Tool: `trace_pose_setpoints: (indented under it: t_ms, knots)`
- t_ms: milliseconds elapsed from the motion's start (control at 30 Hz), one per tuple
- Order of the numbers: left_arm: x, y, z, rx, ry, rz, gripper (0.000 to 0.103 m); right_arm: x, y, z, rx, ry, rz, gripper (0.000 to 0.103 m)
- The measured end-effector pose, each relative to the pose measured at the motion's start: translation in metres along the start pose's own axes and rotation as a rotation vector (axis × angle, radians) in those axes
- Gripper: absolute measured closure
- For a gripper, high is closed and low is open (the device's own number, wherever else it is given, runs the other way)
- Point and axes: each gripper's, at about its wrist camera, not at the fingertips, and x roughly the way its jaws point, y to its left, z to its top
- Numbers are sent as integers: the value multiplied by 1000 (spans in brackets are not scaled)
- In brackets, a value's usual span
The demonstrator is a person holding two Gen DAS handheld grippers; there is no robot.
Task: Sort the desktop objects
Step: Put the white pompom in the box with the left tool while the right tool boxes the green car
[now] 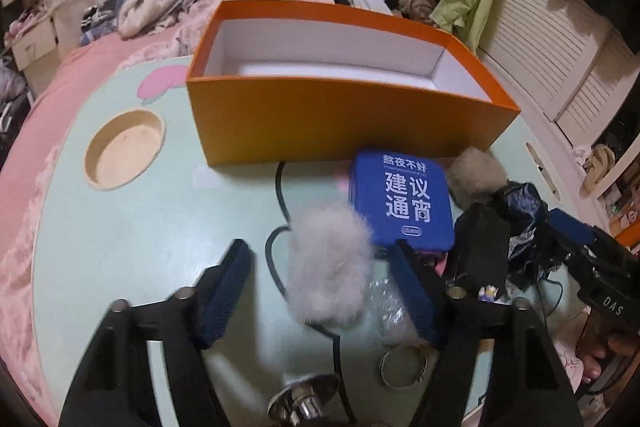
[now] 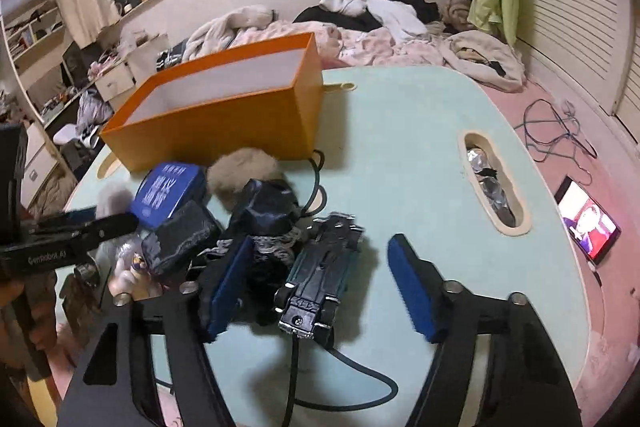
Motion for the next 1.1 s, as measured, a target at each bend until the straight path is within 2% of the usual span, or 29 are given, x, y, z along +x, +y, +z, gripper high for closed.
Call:
trace_pose_setpoints:
  t_ms: [33, 67, 100, 167, 233, 300, 400, 500, 533, 567, 633, 700, 800, 900, 1000, 1100]
  knots:
    - [-1, 1, 0, -1, -2, -8, 48, 0, 1, 0, 0, 1, 7, 42]
    - [0, 3, 0, -4, 0, -7, 67, 0, 0, 0, 2, -1, 14, 46]
    - [0, 4, 0, -6, -2, 7, 80, -3, 1, -1, 9, -7, 23, 48]
    - [0, 10, 0, -21, -15, 7, 80, -15, -5, -1, 47, -59, 56, 49]
    - [1, 17, 0, -50, -28, -17, 80, -22, -10, 0, 71, -92, 37, 49]
    - [1, 20, 2, -67, -37, -31, 80, -19, -14, -2, 83, -62, -8, 49]
    - [-1, 20, 3, -59, -58, -28, 80, -5, -15, -8, 95, 11, -13, 50]
    - [-2, 14, 6, -16, -75, 14, 80, 0, -6, -7, 45, 48, -73, 51]
    - [-3, 11, 8, 1, -86, 25, 80, 1, -1, -5, 1, 49, -114, 58]
    - [-4, 11, 11, 6, -94, 22, 80, 2, 2, -4, -22, 43, -133, 73]
    - [-9, 9, 13, 7, -116, -1, 80, 1, 1, -1, -32, 40, -146, 73]
    - [-15, 9, 15, 14, -139, -5, 80, -3, -5, 0, -3, 37, -120, 73]
    - [-27, 9, 15, 31, -180, -1, 80, -19, -17, -2, 45, 0, -72, 73]
    - [-41, 6, 23, 56, -220, 0, 80, -37, -19, 0, 25, -72, -72, 73]
    - [-52, 2, 42, 79, -262, -46, 80, -39, -16, 19, -37, -97, -110, 73]
    - [-53, 1, 70, 76, -281, -94, 80, -33, -14, 47, -57, -137, -98, 73]
